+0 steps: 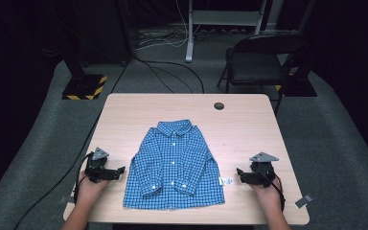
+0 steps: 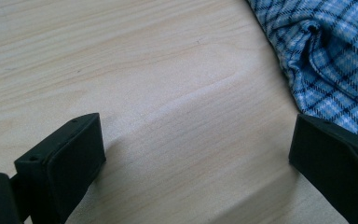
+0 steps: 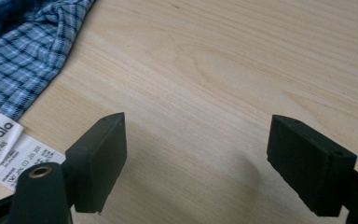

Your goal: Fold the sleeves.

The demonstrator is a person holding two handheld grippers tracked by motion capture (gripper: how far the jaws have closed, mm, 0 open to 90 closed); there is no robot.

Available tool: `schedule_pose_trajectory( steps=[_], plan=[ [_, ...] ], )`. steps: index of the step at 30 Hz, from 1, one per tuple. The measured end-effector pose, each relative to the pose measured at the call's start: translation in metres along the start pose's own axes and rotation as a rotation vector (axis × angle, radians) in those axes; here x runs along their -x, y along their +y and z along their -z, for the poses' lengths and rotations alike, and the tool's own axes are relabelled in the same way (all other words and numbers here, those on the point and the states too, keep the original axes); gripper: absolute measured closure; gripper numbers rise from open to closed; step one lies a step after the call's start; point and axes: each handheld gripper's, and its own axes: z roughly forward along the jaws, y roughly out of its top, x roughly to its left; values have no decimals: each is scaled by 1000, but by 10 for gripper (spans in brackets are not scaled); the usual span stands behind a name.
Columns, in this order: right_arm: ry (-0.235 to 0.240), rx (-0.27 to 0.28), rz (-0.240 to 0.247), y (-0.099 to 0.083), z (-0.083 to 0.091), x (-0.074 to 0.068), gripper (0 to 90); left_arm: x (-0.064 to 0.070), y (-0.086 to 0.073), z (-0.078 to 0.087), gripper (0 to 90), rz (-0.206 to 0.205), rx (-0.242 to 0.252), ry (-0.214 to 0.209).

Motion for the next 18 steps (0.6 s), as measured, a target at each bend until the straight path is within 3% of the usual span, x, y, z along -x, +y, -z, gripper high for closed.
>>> schedule_pose_trajectory(
  steps=[8,18],
  plan=[
    [-8,3,-20,-3,0,6,169,0,0,0,26,0,-2,2],
    [-8,-1,-79,-9,-3,10,136,0,1,-1,23,-3,-3,-2]
  ],
)
